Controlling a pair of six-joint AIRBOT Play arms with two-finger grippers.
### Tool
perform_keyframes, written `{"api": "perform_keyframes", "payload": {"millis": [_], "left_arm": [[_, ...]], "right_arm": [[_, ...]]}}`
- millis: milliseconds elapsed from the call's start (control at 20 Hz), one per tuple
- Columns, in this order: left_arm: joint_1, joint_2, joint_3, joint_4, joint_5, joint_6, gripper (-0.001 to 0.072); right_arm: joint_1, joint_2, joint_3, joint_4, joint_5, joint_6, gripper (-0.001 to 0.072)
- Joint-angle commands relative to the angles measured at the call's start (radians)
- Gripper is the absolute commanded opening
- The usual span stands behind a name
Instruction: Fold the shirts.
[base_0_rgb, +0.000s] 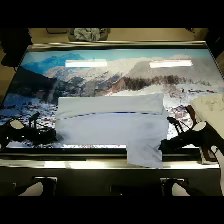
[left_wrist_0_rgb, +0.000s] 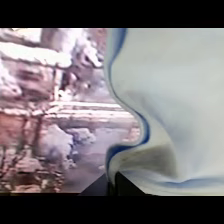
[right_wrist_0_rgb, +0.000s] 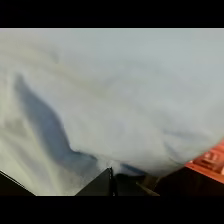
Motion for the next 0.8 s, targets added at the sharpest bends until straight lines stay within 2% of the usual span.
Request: {"api": "perform_keyframes", "payload": {"millis": [0,100,250,500,600,750], "left_arm": [[0.000,0.082,0.082,-0.040,-0.041,0.008,0.0026],[-0.002,0.115,0.150,-0.047,-0.063,-0.007,0.0024],[-0.029,0.074,0.259,-0.065,-0.049,-0.006,0.0023],[-0.043,-0.170,0.532,-0.076,-0.037,-0.045,0.0024],[-0.043,-0.288,0.655,-0.113,-0.066,-0.045,0.0024],[-0.043,-0.432,0.776,-0.121,-0.090,-0.083,0.0024]], "right_arm": [[0.000,0.060,0.078,0.018,0.009,-0.032,0.0049],[0.001,0.103,0.163,0.037,-0.004,-0.027,0.0048],[0.003,0.068,0.298,0.102,-0.084,-0.001,0.0048],[0.016,-0.171,0.562,0.247,-0.187,0.010,0.0048],[0.068,-0.289,0.694,0.237,-0.224,0.019,0.0048],[0.105,-0.444,0.823,0.214,-0.272,0.129,0.0049]]}}
